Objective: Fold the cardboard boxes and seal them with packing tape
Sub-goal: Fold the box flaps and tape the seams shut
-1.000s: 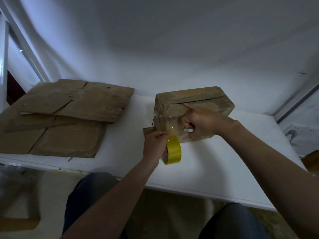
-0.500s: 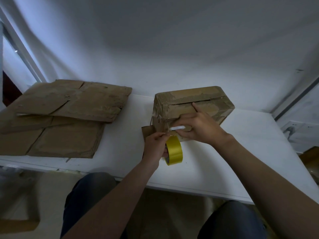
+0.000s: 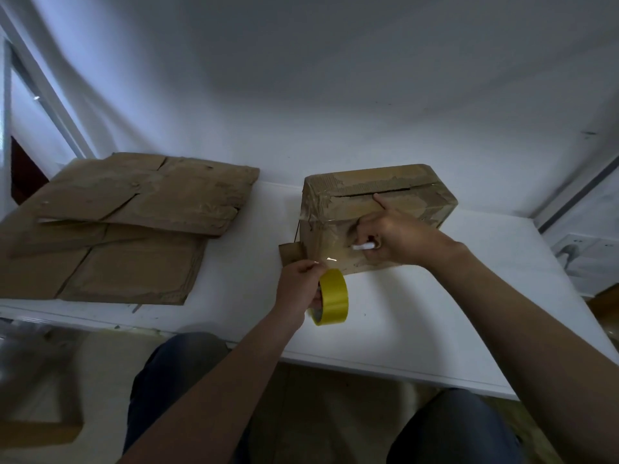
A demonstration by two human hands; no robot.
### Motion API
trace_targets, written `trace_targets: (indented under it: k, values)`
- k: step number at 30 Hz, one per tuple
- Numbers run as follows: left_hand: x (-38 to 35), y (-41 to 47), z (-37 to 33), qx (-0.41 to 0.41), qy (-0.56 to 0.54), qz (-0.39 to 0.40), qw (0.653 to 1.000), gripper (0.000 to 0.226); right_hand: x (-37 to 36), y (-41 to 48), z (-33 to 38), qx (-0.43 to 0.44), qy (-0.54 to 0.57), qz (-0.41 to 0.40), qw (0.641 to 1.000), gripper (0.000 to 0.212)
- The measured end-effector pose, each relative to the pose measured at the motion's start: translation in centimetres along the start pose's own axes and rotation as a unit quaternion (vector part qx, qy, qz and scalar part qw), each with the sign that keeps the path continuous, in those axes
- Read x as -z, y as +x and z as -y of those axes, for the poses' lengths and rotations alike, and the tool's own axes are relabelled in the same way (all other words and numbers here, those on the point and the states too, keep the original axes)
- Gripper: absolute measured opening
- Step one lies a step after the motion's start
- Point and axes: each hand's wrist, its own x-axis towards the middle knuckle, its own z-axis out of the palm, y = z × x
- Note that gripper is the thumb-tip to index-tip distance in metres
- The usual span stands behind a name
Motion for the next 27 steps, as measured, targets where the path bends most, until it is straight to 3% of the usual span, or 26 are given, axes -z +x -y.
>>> trace_targets:
  k: [5, 11, 14, 17, 20, 22, 24, 27]
  values:
    - [3.0, -0.1, -1.3, 0.006, -0.049, -0.038, 0.998, 0.017, -0.7, -0.5, -0.1, -0.002, 0.068, -0.034, 0.997, 0.013]
    - [4.5, 1.1, -7.8, -0.108, 0.027, -0.103, 0.988, 0.059, 1.1, -0.6, 1.2, -0.092, 0.220, -0.035, 0.971, 0.019]
    - [3.1, 1.8, -10.5, -0.131, 0.093, -0.077, 0.984, 0.073, 1.7, -0.8, 1.9, -0.151, 0.336, -0.087, 0.926, 0.019]
    - [2.0, 2.7, -10.9, -0.140, 0.184, -0.056, 0.971, 0.080, 2.0, -0.3, 2.5, -0.197, 0.423, -0.210, 0.859, 0.015]
    - [1.8, 3.4, -10.9, -0.136, 0.203, -0.056, 0.968, 0.084, 2.5, 1.4, 1.7, -0.262, 0.374, -0.310, 0.834, 0.008]
    - [1.9, 3.7, -11.0, -0.135, 0.202, -0.054, 0.968, 0.084, 2.6, 2.5, 0.5, -0.312, 0.276, -0.315, 0.853, 0.010]
    - [1.8, 3.8, -11.0, -0.133, 0.199, -0.052, 0.970, 0.085, 2.2, 3.4, -0.8, -0.366, 0.158, -0.262, 0.879, 0.018]
    - [1.7, 4.1, -11.1, -0.129, 0.204, -0.054, 0.969, 0.086, 1.3, 4.0, -1.6, -0.438, 0.047, -0.155, 0.884, 0.030]
